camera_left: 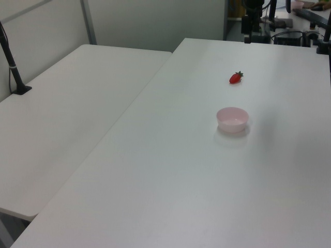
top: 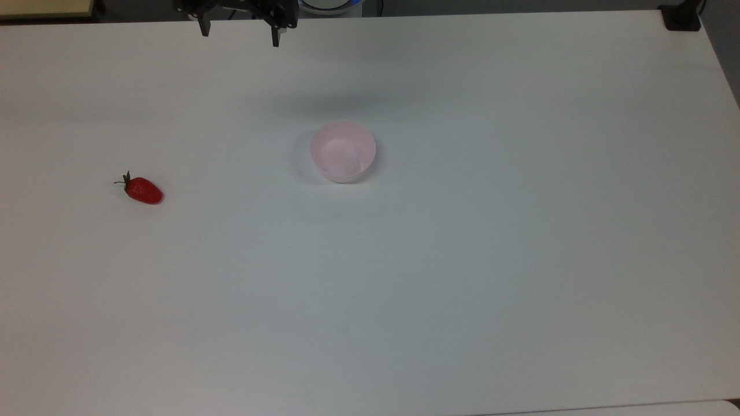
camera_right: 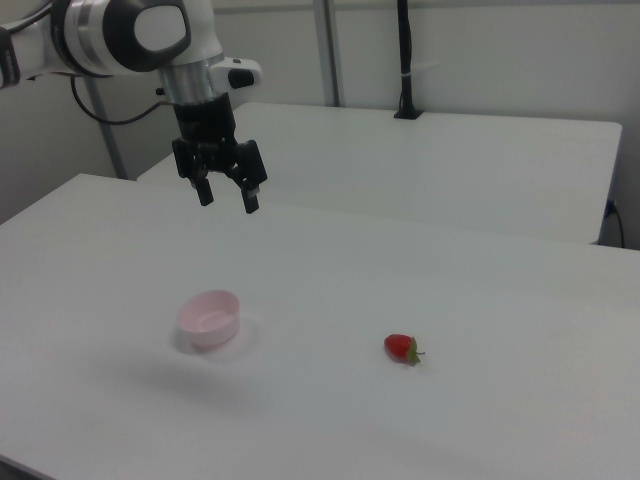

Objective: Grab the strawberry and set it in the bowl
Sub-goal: 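Move the open gripper toward the red strawberry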

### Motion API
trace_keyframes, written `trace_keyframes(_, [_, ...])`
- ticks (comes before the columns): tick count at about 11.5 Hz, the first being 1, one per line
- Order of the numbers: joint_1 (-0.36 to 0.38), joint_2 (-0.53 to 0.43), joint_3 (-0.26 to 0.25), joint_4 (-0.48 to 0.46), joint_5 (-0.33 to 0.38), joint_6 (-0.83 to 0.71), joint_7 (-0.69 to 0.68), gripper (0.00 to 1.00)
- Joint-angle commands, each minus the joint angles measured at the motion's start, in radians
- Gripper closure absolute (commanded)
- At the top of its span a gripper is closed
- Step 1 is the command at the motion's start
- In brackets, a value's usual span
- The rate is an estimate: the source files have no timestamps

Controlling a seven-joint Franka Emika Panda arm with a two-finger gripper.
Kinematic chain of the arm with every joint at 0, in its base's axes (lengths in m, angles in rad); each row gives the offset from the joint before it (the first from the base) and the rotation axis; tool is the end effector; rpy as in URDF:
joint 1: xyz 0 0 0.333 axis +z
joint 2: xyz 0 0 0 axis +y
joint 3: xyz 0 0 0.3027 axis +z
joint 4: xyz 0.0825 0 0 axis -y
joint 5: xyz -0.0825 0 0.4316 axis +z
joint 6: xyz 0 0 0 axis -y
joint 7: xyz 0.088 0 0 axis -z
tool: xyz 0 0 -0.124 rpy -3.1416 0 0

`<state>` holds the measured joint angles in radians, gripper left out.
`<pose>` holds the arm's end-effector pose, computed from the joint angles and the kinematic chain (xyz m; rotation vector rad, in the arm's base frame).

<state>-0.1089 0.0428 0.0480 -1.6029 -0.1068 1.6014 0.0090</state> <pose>0.6124 -0.0508 0.5548 3.0358 -0.0976 -0.0713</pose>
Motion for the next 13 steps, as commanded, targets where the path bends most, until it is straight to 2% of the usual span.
trace_keyframes(1, [-0.018,-0.014,-0.005,-0.015,0.029,0.002,-0.047,0.00])
trace_keyframes(6, [-0.032,-0.014,-0.005,-0.015,0.042,0.003,-0.053,0.00])
trace_keyframes(9, [-0.072,0.006,-0.005,-0.016,0.058,0.023,-0.247,0.00])
trace_keyframes(10, [-0.096,0.028,-0.005,-0.014,0.082,0.032,-0.342,0.00])
trace_keyframes(13, [-0.141,0.106,-0.007,-0.012,0.088,0.135,-0.550,0.00])
